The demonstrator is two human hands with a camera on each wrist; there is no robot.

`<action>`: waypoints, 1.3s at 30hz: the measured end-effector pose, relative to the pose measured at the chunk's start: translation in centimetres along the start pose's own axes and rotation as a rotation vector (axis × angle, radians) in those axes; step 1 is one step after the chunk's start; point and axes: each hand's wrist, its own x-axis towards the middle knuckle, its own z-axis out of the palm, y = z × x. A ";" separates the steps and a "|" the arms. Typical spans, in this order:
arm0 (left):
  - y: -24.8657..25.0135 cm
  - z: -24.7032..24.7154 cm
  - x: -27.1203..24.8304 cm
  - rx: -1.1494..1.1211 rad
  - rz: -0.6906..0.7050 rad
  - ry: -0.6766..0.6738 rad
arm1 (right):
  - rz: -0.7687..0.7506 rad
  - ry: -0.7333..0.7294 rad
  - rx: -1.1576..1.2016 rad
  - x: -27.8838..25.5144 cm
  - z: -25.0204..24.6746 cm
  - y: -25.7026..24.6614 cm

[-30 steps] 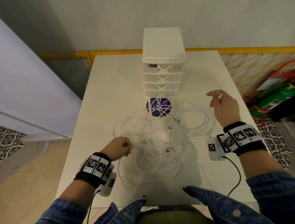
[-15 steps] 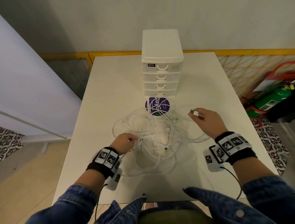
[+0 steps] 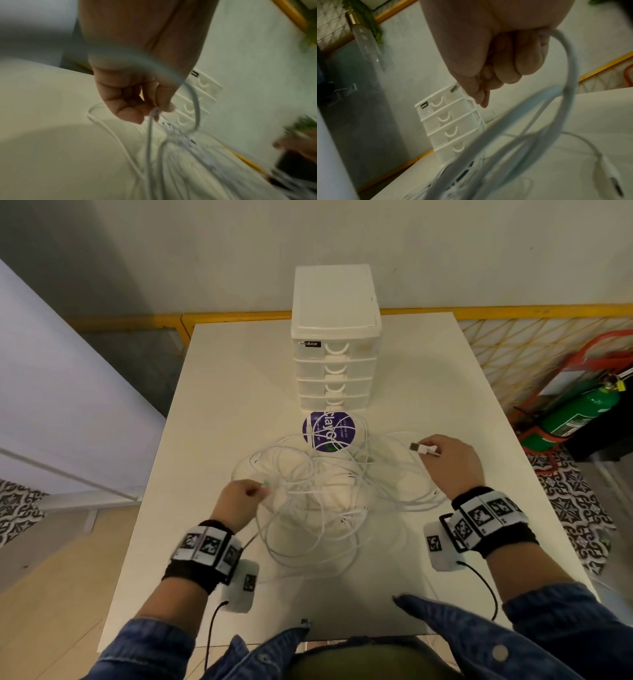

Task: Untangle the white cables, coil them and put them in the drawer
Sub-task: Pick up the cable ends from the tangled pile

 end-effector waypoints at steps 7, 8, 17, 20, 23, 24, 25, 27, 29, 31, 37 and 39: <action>1.2 -5.8 0.1 -0.307 -0.045 0.417 | 0.012 -0.067 -0.048 1.9 -2.5 2.7; 2.4 -5.4 0.2 -0.279 0.012 0.389 | -0.021 -0.119 -0.031 1.9 -2.1 2.5; 11.4 6.9 1.2 0.371 0.245 -0.105 | 0.001 -0.275 0.029 1.8 1.6 0.0; 11.4 10.3 1.8 0.533 0.198 -0.191 | 0.055 -0.274 0.022 1.9 1.7 0.8; 11.0 11.8 2.0 0.593 0.178 -0.226 | 0.025 -0.259 0.035 1.9 1.5 1.0; 10.9 12.0 1.9 0.585 0.168 -0.229 | 0.000 -0.240 0.047 1.9 1.4 0.8; 10.9 12.1 1.9 0.561 0.154 -0.235 | -0.030 -0.210 0.063 1.9 1.2 0.6; 10.8 12.0 1.9 0.487 0.143 -0.266 | -0.083 -0.150 0.106 2.0 0.8 -0.2; 10.5 11.6 1.8 0.384 0.150 -0.302 | -0.130 -0.124 0.126 2.4 0.5 -1.1; 10.0 10.9 1.4 0.267 0.128 -0.279 | -0.167 -0.128 0.088 2.9 0.6 -2.0; 9.3 8.9 0.6 0.102 0.057 -0.226 | -0.324 -0.386 -0.164 5.4 3.7 -4.2; 9.3 8.6 0.5 0.138 0.050 -0.222 | -0.383 -0.498 -0.216 6.0 4.9 -4.9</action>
